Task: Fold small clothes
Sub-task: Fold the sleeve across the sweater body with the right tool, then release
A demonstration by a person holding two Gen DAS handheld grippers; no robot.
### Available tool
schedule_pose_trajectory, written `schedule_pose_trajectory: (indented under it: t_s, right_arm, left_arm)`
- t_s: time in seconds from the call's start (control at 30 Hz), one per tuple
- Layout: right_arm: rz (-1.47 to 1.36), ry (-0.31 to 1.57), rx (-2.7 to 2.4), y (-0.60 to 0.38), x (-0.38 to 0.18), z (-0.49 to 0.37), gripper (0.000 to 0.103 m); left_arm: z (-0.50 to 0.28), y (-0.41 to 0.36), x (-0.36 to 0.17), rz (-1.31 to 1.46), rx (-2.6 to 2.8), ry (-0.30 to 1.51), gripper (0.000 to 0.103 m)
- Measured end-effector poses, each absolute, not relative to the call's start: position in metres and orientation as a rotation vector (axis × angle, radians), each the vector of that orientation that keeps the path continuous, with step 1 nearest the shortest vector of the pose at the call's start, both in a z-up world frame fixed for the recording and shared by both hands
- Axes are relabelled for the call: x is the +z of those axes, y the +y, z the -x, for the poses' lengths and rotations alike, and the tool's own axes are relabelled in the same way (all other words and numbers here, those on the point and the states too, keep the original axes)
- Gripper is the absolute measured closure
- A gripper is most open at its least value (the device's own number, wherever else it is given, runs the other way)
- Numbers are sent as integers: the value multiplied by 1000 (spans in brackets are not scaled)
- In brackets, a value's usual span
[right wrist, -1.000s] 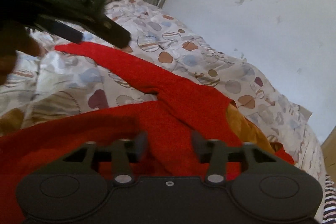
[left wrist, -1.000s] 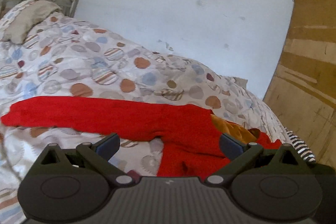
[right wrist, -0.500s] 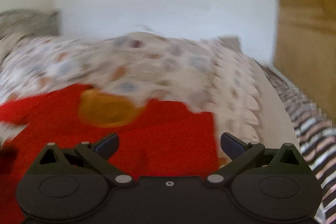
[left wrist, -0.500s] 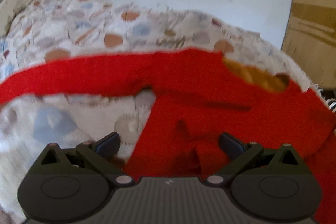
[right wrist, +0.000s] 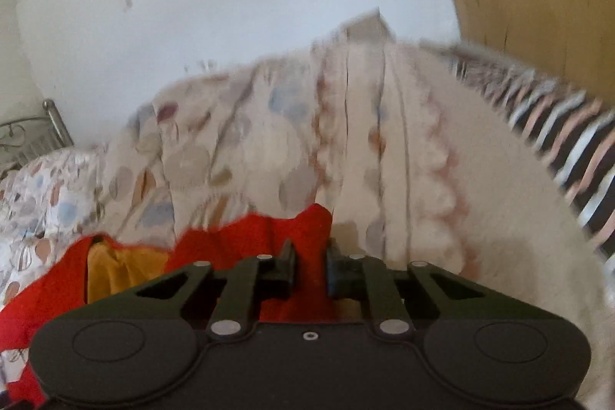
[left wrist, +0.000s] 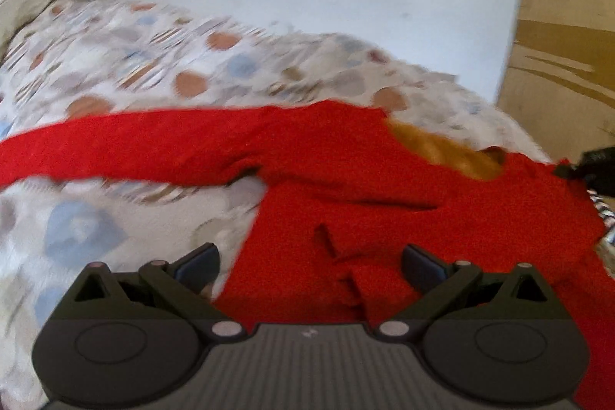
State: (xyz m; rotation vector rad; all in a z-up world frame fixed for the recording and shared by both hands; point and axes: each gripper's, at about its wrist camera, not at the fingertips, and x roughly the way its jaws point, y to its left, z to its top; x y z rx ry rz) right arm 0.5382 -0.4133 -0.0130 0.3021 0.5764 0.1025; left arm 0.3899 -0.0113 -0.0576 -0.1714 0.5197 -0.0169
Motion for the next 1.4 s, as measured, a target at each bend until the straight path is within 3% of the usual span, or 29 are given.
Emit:
schedule_pose_trajectory:
  t_s: [0.1, 0.2, 0.3, 0.33, 0.37, 0.43, 0.57, 0.63, 0.8, 0.9, 0.93, 1.03, 1.07, 1.17, 1.4]
  right_arm:
    - [-289, 522, 46, -423, -7, -533, 89]
    - [-300, 588, 16, -430, -21, -541, 87]
    - [-299, 612, -7, -429, -33, -537, 70]
    - [-293, 597, -11, -430, -31, -530, 59]
    - [-285, 589, -18, -431, -29, -525, 41]
    - [-253, 576, -30, -432, -22, -506, 24]
    - [-74, 555, -32, -424, -5, -456, 6]
    - [46, 521, -20, -416, -1, -428, 5]
    - [379, 492, 15, -381, -17, -403, 14]
    - [466, 500, 57, -366, -26, -408, 28]
    - [492, 500, 64, -360, -29, -412, 36]
    - [510, 531, 87, -351, -35, -423, 78]
    - [504, 549, 97, -349, -36, -426, 83]
    - [504, 524, 75, -344, -34, -420, 90]
    - [422, 537, 13, -354, -38, -403, 91]
  left_arm:
    - [-395, -29, -56, 76, -21, 524, 1]
    - [-405, -33, -64, 61, -2, 570, 0]
    - [-404, -22, -69, 133, -29, 562, 0]
    - [-404, -18, -71, 159, -41, 561, 0]
    - [-404, -13, -73, 186, -53, 560, 0]
    - [-402, -7, -75, 225, -69, 551, 1]
    - [-400, -4, -76, 244, -75, 542, 1]
    - [-400, -5, -76, 241, -73, 542, 1]
    - [-400, -6, -76, 238, -71, 542, 1]
    - [-400, -5, -76, 238, -71, 542, 1]
    - [-400, -5, -76, 238, -71, 542, 1]
    - [-400, -5, -76, 238, -71, 542, 1]
    - [-400, -5, -76, 238, -71, 542, 1]
    - [-400, -5, -76, 239, -71, 541, 1]
    - [-400, -5, -76, 242, -73, 540, 1]
